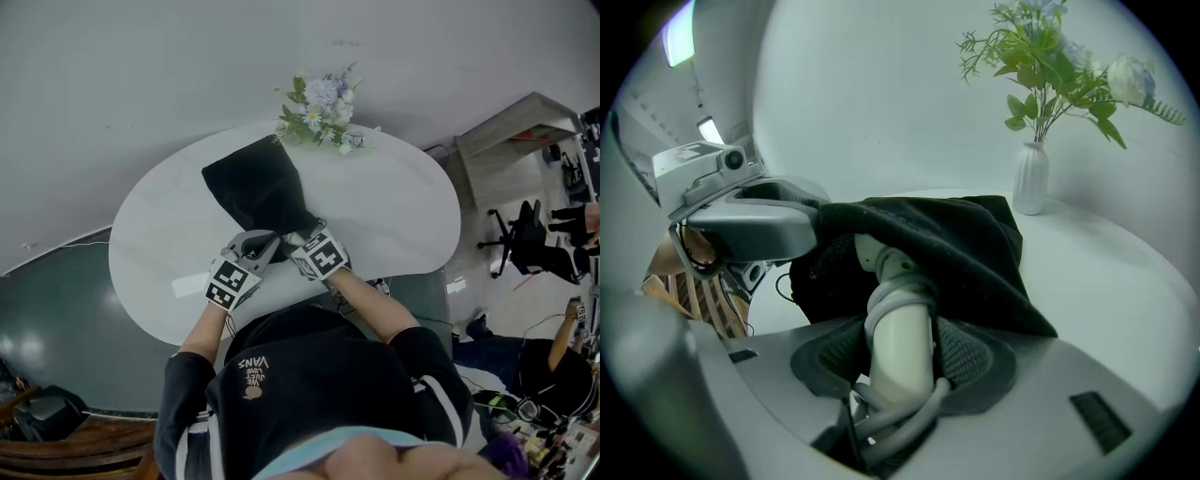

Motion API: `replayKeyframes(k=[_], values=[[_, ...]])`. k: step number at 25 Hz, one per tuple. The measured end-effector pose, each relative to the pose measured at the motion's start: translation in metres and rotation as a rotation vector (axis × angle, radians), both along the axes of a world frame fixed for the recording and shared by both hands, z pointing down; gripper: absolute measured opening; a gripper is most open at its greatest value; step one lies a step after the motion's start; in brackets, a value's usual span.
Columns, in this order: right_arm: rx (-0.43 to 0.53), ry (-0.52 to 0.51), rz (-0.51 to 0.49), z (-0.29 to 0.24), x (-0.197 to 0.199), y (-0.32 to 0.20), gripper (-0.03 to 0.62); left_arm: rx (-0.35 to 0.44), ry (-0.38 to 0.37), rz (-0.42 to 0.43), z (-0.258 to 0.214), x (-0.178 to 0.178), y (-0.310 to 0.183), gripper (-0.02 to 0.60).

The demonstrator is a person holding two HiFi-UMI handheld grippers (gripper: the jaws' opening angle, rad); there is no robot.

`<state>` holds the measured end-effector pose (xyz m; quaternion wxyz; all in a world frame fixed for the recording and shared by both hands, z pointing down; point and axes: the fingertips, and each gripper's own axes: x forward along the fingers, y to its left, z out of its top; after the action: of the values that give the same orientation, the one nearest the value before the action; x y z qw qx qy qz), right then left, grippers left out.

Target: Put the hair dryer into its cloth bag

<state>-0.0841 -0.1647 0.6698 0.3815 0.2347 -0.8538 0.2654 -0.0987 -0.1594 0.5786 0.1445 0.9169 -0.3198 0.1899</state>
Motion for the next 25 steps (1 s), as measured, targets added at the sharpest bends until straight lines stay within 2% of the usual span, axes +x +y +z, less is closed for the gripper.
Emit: replayKeyframes(k=[11,25], values=[[-0.043,-0.012,0.042,0.004,-0.021,-0.033,0.219,-0.053,0.055,-0.040,0.008,-0.014,-0.006,0.036],[-0.032,0.024,0.049,0.020,-0.058,-0.072,0.219,-0.139,0.123,-0.115,0.034,-0.043,-0.017,0.035]])
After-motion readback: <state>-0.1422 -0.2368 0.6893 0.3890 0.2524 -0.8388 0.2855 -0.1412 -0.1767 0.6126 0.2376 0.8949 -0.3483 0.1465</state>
